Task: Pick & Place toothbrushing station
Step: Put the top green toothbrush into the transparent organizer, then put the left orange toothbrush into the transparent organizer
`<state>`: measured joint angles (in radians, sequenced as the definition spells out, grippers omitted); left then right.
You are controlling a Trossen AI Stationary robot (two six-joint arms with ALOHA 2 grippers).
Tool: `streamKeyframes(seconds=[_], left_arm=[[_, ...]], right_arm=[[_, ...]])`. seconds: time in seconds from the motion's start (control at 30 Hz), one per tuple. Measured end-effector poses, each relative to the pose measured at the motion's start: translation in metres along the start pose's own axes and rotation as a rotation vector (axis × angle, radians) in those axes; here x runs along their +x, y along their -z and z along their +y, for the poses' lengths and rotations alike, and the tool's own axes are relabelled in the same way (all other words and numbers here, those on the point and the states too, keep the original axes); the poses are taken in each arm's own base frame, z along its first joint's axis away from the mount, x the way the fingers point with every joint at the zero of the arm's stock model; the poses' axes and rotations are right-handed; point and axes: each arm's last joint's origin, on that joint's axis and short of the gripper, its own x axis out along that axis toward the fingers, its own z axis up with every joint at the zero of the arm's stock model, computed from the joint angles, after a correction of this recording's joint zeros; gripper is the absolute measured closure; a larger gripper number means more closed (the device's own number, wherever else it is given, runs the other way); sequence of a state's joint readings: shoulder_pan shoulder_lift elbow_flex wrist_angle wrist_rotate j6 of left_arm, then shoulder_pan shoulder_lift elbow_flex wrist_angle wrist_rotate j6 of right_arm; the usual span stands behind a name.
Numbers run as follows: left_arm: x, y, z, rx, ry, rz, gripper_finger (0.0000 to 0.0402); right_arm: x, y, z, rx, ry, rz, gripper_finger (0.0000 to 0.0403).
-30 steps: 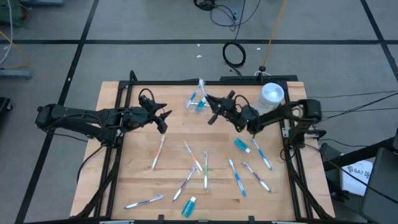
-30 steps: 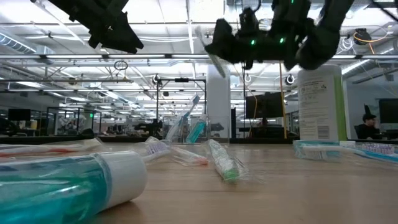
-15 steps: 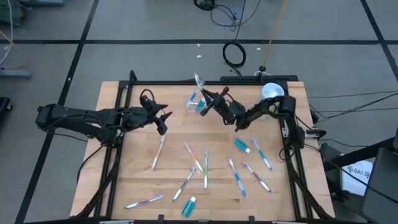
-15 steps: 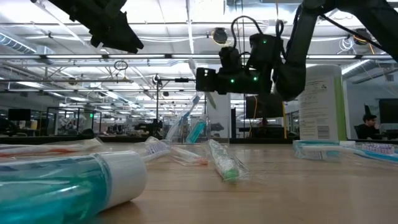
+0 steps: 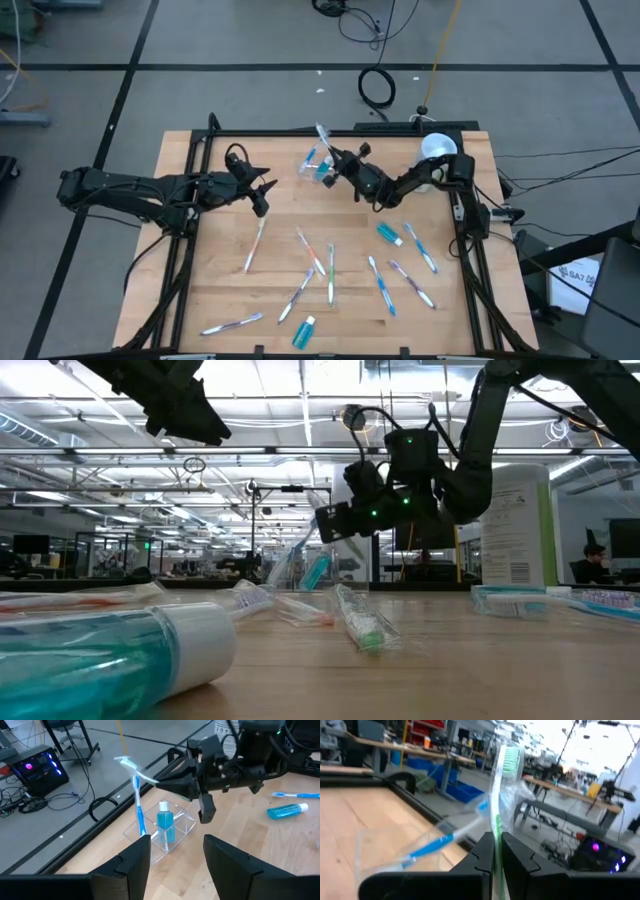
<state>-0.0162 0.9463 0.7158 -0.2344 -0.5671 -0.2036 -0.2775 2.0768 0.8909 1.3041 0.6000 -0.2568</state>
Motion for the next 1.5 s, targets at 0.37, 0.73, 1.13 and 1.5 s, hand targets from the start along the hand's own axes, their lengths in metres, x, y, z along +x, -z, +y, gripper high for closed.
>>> streamKeyframes(seconds=[0.37,0.73,1.13,1.5], left_arm=[[0.000,0.000,0.000,0.000,0.000,0.001,0.0213],[0.000,0.000,0.000,0.000,0.000,0.001,0.0213],[0.000,0.000,0.000,-0.001,0.000,0.001,0.0213],[0.000,0.001,-0.004,-0.036,0.136,0.033,0.0213]], right_arm=[[-0.006,0.004,0.010,-0.050,-0.038,0.044,0.0367],[-0.015,-0.004,0.022,-0.090,-0.074,0.014,0.0303],[-0.005,-0.005,0.006,0.000,-0.017,-0.018,0.0241],[-0.031,-0.048,0.025,-0.257,-0.105,-0.080,0.0243]])
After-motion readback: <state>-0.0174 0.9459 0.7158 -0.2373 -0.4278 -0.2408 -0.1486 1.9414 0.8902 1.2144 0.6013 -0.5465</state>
